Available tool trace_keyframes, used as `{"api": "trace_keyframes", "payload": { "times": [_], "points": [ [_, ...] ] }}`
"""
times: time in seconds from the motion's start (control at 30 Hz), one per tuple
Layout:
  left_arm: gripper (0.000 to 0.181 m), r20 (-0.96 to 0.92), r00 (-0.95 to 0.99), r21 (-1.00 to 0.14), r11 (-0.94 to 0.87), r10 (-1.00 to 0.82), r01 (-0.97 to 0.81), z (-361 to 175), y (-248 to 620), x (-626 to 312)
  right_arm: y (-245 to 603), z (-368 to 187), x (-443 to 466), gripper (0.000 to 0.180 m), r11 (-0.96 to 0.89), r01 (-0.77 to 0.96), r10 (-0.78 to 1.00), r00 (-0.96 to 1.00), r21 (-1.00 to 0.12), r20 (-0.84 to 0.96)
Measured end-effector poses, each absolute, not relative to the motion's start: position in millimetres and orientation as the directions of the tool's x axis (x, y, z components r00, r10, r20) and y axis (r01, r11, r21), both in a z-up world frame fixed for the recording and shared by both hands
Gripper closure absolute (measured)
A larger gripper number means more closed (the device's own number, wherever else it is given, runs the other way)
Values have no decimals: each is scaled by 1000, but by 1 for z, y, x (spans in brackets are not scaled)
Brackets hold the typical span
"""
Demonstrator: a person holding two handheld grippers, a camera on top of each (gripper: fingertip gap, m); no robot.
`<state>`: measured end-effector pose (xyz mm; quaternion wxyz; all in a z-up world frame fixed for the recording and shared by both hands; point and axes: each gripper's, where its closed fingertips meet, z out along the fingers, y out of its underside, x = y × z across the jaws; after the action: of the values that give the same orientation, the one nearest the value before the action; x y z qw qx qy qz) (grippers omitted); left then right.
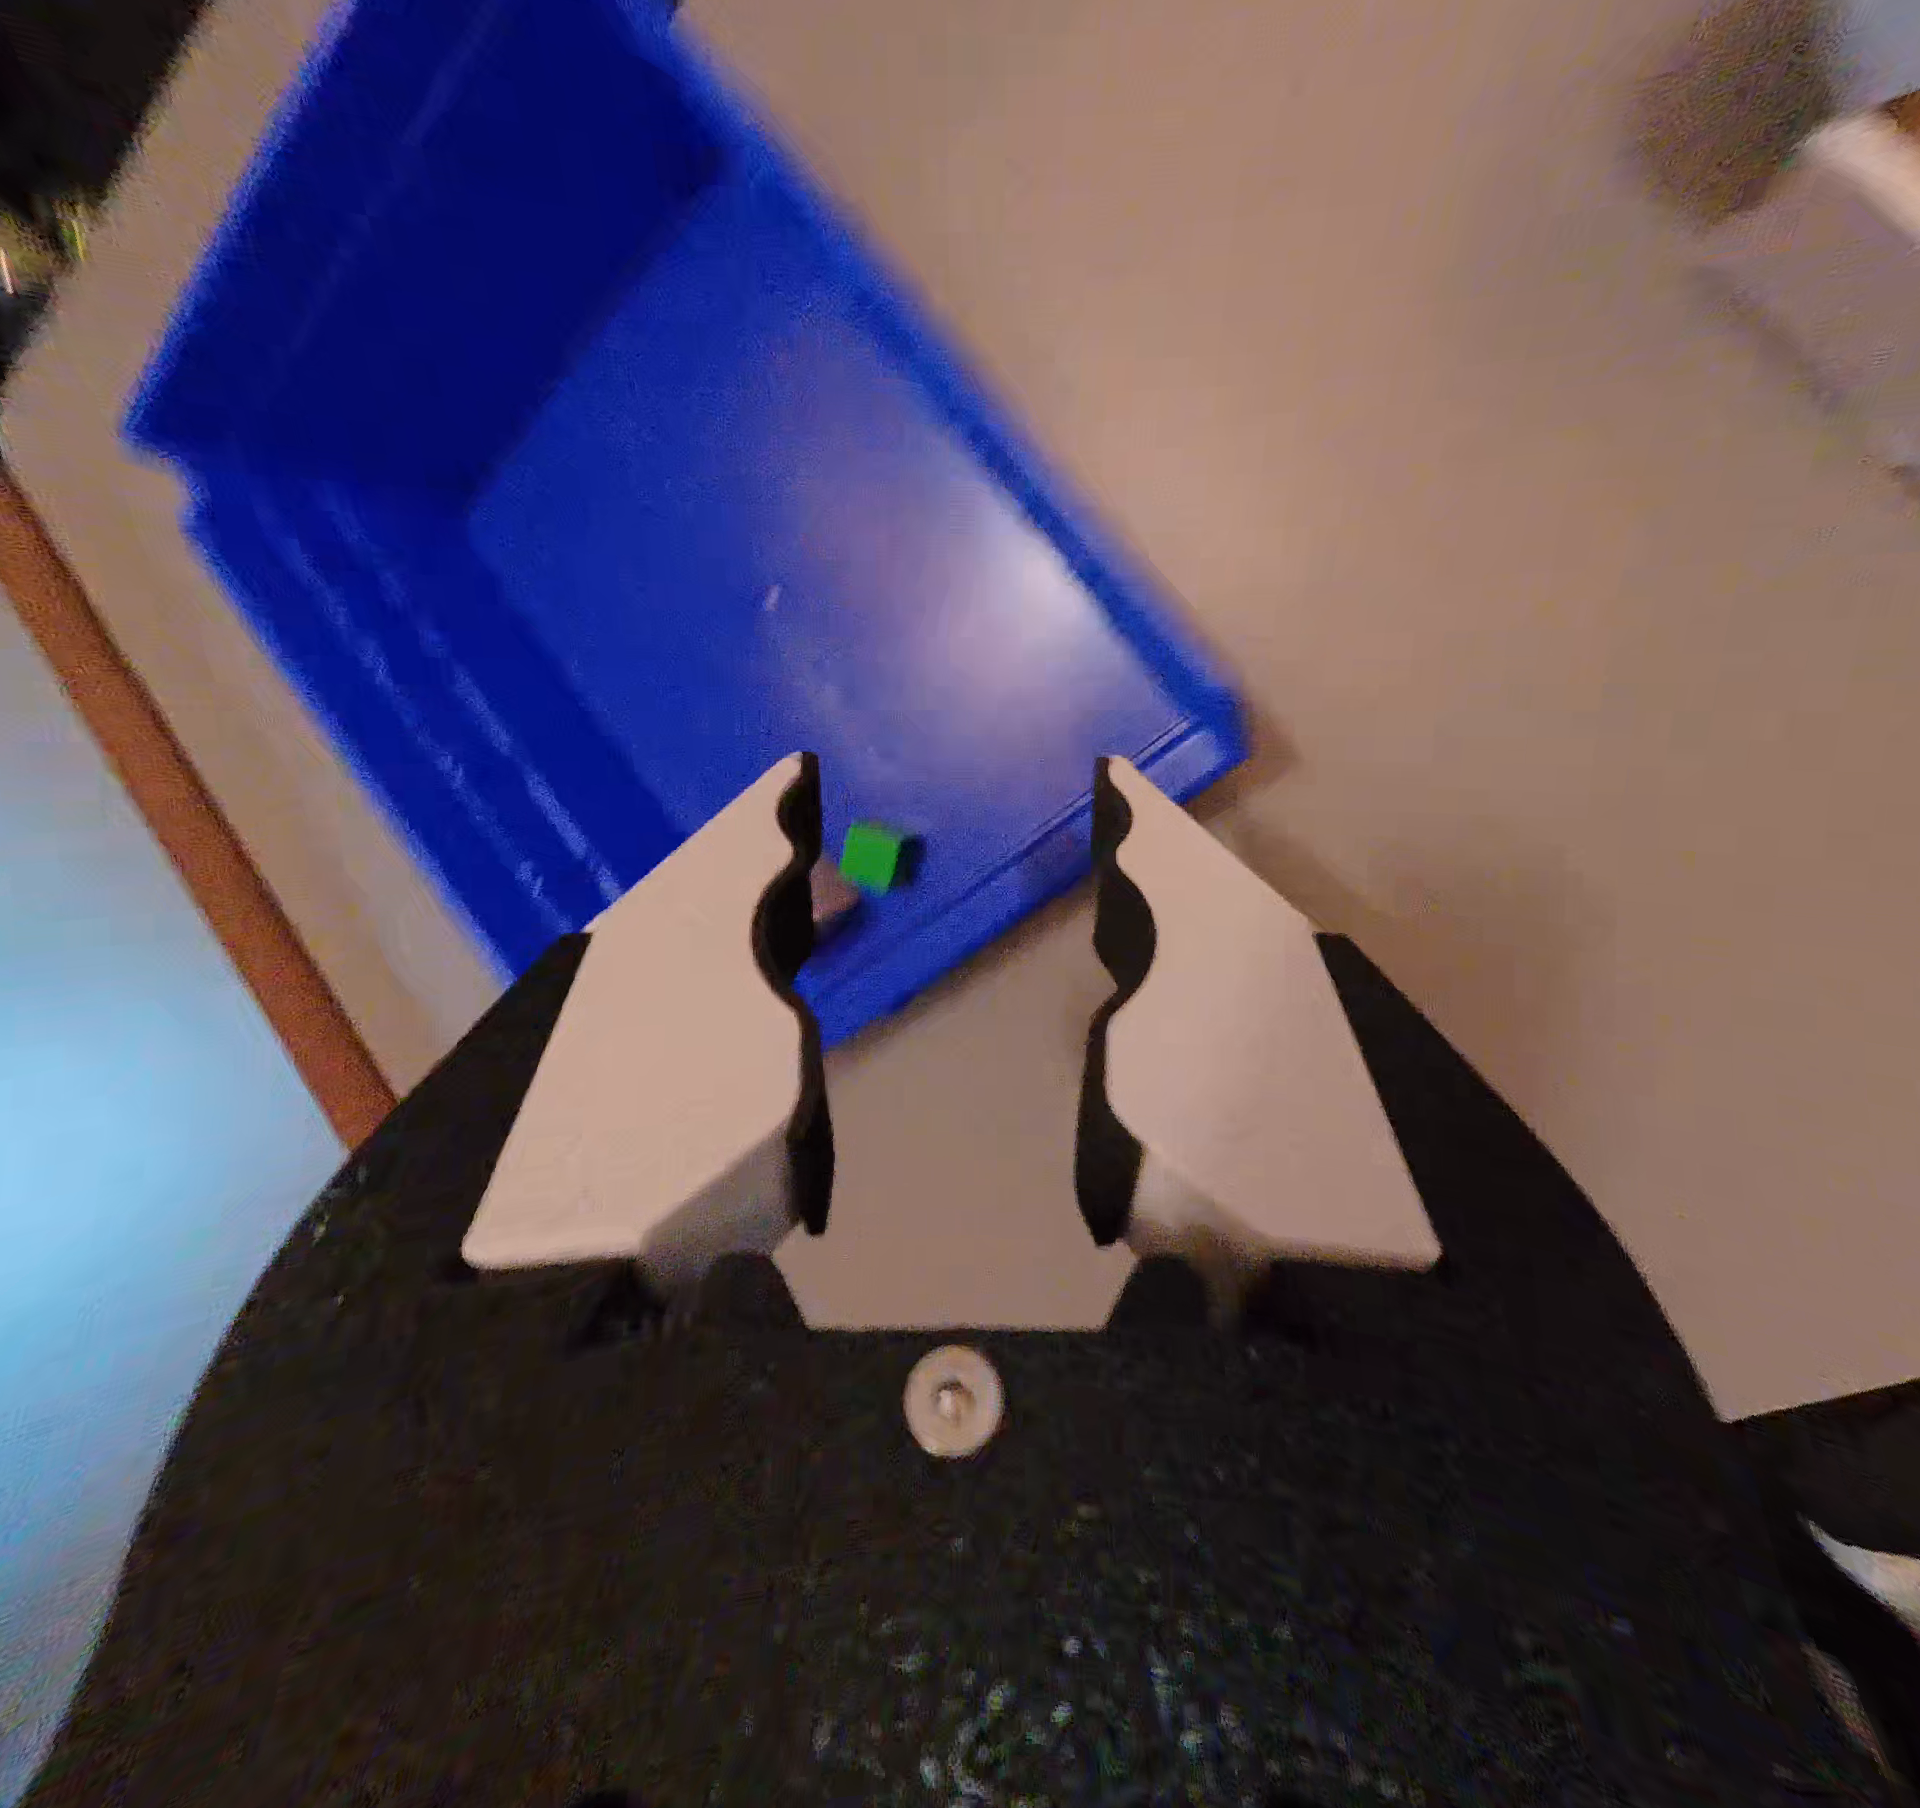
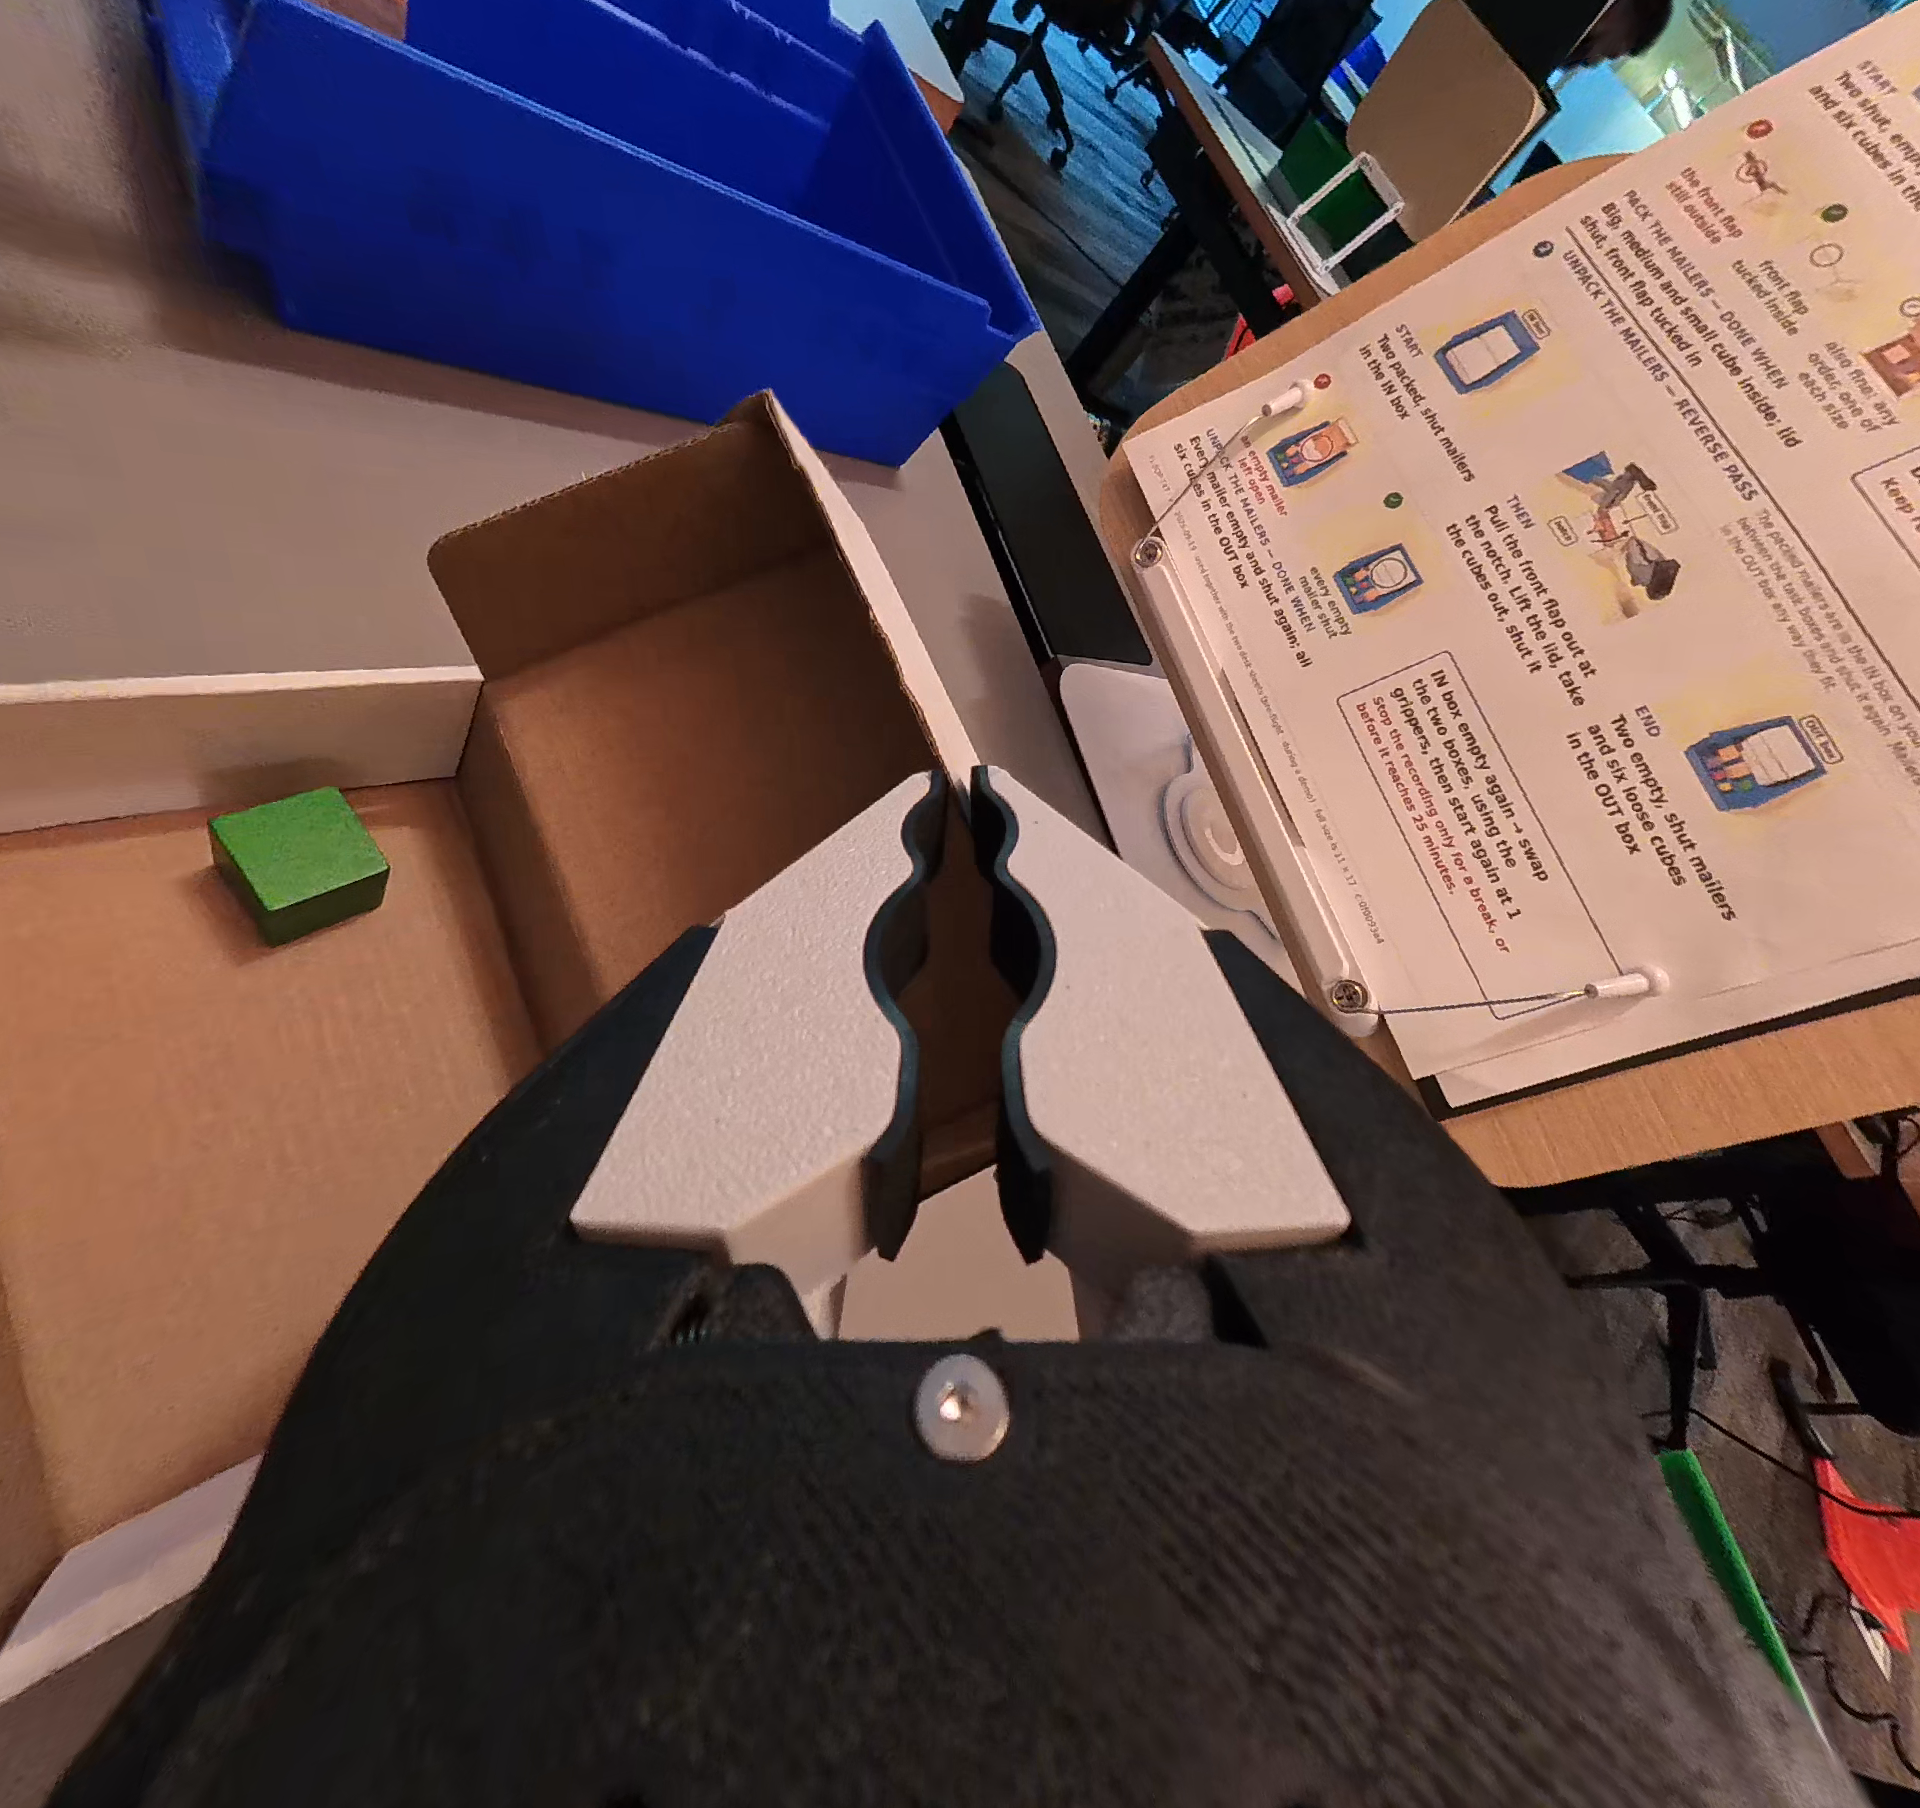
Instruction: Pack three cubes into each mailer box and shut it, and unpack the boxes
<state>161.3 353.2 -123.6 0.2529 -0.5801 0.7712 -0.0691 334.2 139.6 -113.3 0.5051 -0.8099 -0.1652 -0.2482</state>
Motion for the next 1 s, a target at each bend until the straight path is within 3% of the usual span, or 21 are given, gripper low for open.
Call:
{"api": "trace_keyframes", "payload": {
  "times": [0.03, 0.17, 0.23, 0.3, 0.7, 1.0],
  "points": [
    [124, -299, -73, -347, 179, -951, -921, -131, 388, 148, 140, -114, 334, 177, -441, 522, 20, 819, -730, 574],
    [108, -122, 231, -300, -186, -965, -936, -172, 442, 125, 140, -115, 333, 176, -466, 541, 31, 801, -700, 598],
    [99, -170, 341, -297, -281, -925, -912, -186, 465, 118, 139, -115, 333, 177, -466, 543, 33, 799, -699, 600],
    [109, -236, 395, -325, -311, -888, -893, -190, 480, 117, 139, -115, 333, 176, -466, 542, 32, 800, -699, 599],
    [84, -108, 528, -337, -469, -842, -816, -192, 464, 129, 140, -116, 333, 177, -463, 541, 32, 802, -702, 596],
    [101, -76, 576, -298, -532, -814, -792, -203, 452, 122, 140, -116, 333, 177, -470, 550, 37, 794, -690, 607]
  ]
}}
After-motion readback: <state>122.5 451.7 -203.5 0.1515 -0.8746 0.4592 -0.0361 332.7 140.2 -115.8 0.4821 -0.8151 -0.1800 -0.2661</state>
